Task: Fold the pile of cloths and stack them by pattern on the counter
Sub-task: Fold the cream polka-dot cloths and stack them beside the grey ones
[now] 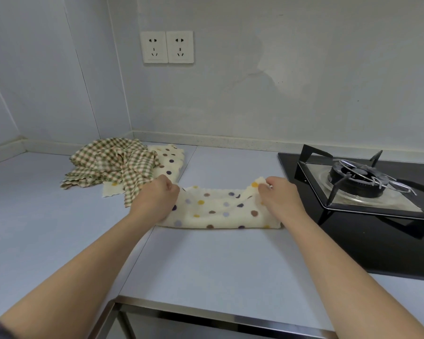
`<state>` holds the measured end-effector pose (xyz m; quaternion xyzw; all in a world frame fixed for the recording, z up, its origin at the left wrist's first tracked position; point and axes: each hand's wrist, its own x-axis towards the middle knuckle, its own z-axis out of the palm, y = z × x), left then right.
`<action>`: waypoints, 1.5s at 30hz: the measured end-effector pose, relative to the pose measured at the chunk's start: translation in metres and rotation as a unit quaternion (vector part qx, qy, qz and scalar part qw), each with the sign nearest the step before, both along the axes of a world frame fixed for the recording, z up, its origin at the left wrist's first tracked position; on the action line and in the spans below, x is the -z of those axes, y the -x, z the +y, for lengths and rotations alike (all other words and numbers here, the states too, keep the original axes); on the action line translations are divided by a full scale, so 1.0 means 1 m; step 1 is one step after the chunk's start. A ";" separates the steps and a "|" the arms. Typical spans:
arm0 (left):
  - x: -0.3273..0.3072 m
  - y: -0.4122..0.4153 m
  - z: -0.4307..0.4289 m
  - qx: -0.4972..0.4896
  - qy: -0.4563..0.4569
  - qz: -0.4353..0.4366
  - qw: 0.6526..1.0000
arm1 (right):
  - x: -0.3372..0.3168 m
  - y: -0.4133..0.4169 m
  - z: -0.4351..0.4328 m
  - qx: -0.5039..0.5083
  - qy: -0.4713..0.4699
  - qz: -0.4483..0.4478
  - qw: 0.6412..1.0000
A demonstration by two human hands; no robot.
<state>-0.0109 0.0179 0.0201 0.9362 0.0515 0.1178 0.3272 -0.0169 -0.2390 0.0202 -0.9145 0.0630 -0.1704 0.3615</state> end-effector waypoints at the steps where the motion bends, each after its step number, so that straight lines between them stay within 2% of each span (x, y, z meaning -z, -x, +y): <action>1: 0.001 0.000 -0.001 0.004 0.024 -0.014 1.000 | 0.000 0.000 0.002 -0.008 -0.018 -0.007 1.000; 5: 0.003 0.001 -0.002 -0.014 0.093 -0.101 0.990 | 0.003 0.000 0.004 -0.005 -0.053 -0.031 0.998; 8: 0.012 -0.002 0.002 -0.030 0.009 -0.113 0.993 | 0.009 -0.002 0.002 0.008 -0.007 -0.017 1.000; 15: 0.020 -0.010 0.001 -0.060 -0.136 -0.083 0.985 | 0.015 -0.006 0.002 0.060 0.100 0.019 0.993; 18: 0.022 -0.009 0.001 -0.067 -0.171 -0.079 0.980 | 0.013 -0.005 0.004 0.085 0.163 0.040 0.982; 21: 0.022 -0.008 0.003 -0.073 -0.192 -0.094 0.974 | 0.007 -0.002 0.006 0.091 0.186 0.035 0.978; 24: 0.020 -0.009 0.004 -0.008 -0.210 -0.222 0.952 | 0.003 0.001 0.012 0.062 0.215 -0.083 0.971; 25: 0.020 -0.009 0.003 0.040 -0.214 -0.264 0.940 | 0.003 0.002 0.017 0.040 0.217 -0.102 0.970; 26: 0.020 -0.009 0.001 0.101 -0.212 -0.269 0.934 | 0.003 0.003 0.021 0.018 0.211 -0.090 0.973; 28: 0.023 -0.007 -0.002 0.207 -0.200 -0.188 0.939 | 0.008 0.005 0.030 -0.024 0.224 -0.010 0.974; 30: 0.025 -0.004 -0.004 0.239 -0.210 -0.126 0.940 | 0.012 0.005 0.032 -0.054 0.246 0.035 0.967; 32: 0.022 -0.003 -0.004 0.203 -0.178 -0.146 0.952 | 0.010 0.004 0.029 -0.059 0.234 0.026 0.970; 35: 0.013 0.000 -0.004 0.183 -0.076 -0.179 0.964 | 0.007 0.004 0.026 -0.052 0.196 -0.007 0.979; 39: 0.015 0.004 -0.004 0.200 -0.106 -0.133 0.965 | 0.010 0.005 0.028 -0.100 0.199 0.028 0.974; 41: 0.015 0.004 -0.004 0.212 -0.088 -0.126 0.965 | 0.012 0.006 0.027 -0.127 0.181 0.040 0.974; 43: 0.012 0.003 -0.004 0.226 -0.076 -0.115 0.964 | 0.012 0.005 0.025 -0.131 0.163 0.036 0.977; 45: 0.010 0.001 -0.002 0.247 -0.114 -0.085 0.959 | 0.011 0.004 0.024 -0.111 0.198 0.032 0.973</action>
